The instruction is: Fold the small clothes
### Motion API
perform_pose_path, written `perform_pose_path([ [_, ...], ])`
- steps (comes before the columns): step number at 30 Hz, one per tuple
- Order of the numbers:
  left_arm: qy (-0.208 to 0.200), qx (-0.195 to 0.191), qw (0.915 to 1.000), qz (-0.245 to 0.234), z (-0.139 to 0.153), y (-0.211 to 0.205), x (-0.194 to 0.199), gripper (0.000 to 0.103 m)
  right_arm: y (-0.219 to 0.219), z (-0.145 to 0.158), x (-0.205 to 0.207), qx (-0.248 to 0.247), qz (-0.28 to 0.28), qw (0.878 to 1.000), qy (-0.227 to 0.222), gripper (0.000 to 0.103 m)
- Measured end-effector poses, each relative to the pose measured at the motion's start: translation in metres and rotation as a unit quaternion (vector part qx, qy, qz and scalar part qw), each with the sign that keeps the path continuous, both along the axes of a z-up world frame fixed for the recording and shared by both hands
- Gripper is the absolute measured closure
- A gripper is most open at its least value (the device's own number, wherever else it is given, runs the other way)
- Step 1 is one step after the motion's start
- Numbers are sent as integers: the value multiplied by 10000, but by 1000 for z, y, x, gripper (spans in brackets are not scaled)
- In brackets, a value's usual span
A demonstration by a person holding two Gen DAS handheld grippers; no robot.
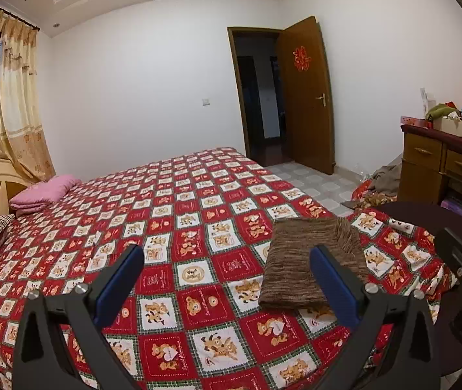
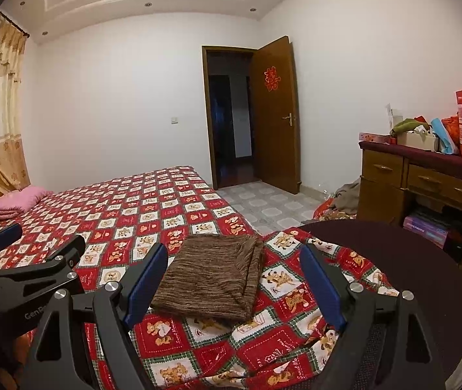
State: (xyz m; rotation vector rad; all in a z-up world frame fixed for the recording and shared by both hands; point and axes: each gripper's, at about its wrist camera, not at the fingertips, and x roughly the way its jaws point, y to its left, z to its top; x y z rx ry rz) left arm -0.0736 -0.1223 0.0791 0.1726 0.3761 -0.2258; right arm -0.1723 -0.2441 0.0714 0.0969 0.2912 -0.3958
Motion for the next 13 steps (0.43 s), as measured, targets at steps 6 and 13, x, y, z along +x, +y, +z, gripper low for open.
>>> perform_pose_path([
  [6,125,-85,9999,-38,-2,2,3,0,0,0,0,3,-3,10000,-14,19],
  [13,186,-60,9998,-12,-2,3,7,0,-2,-2,1,15,-14,10000,28,19],
])
